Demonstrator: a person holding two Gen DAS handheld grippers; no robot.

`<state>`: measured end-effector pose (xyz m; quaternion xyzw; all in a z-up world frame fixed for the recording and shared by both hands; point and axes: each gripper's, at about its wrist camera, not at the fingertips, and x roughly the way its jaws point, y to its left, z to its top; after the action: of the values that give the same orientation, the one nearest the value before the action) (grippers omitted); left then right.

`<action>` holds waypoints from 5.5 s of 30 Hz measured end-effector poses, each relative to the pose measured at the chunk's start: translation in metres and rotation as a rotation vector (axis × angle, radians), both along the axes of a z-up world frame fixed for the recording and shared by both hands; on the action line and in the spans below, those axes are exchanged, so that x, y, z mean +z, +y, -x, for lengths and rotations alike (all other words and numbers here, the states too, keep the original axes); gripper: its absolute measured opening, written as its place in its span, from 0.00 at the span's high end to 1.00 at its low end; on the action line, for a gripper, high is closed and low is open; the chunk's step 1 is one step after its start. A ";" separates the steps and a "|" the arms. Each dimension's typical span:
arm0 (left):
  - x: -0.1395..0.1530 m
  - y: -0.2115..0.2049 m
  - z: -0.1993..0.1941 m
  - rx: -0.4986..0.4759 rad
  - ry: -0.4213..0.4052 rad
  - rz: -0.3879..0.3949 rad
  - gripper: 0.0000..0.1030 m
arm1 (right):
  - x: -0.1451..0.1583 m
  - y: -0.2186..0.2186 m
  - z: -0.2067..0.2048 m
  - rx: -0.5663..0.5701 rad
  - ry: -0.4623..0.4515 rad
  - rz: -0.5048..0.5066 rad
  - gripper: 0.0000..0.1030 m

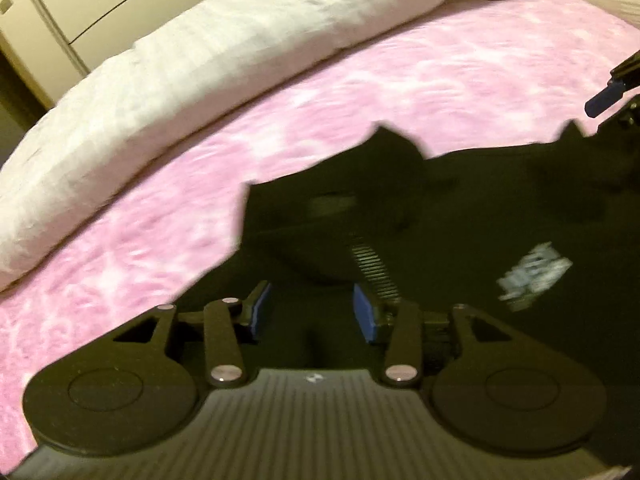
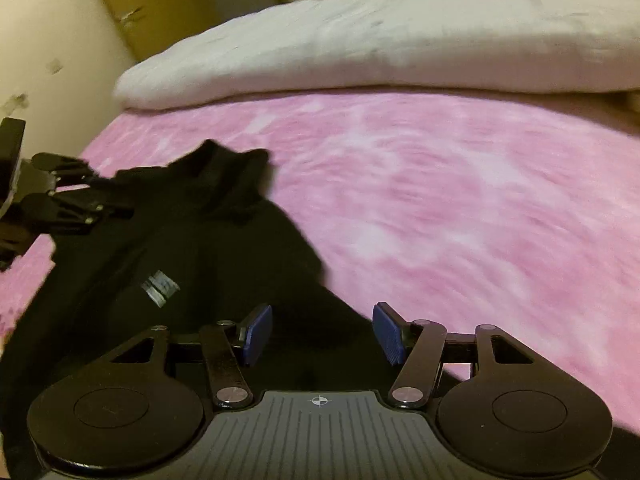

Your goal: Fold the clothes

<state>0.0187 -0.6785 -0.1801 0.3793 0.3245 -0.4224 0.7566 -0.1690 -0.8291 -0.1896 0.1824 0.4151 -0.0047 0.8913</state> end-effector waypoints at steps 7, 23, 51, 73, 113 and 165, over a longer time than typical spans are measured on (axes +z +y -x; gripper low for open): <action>-0.027 0.012 -0.090 0.001 0.022 0.020 0.60 | -0.020 0.028 -0.095 0.114 -0.009 0.032 0.42; -0.022 0.031 -0.135 0.008 0.161 0.202 0.92 | -0.025 0.063 -0.201 0.060 0.063 0.178 0.91; -0.017 -0.006 0.057 -0.107 0.244 0.173 0.80 | -0.025 0.024 0.168 -0.683 0.219 0.059 0.41; -0.030 -0.076 0.223 -0.363 0.350 0.078 0.79 | -0.041 -0.069 0.317 -1.340 0.093 0.074 0.95; -0.046 0.470 -0.223 0.040 -0.254 -0.329 0.64 | 0.040 0.394 -0.100 -0.530 0.155 -0.020 0.38; 0.210 0.463 0.142 0.259 0.231 0.143 0.47 | 0.208 0.453 0.266 -0.829 0.125 0.067 0.20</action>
<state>-0.1231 -0.2150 0.0303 0.2284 0.4245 -0.3841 0.7875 -0.4349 -0.3758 0.0180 0.3044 0.3593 -0.3873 0.7926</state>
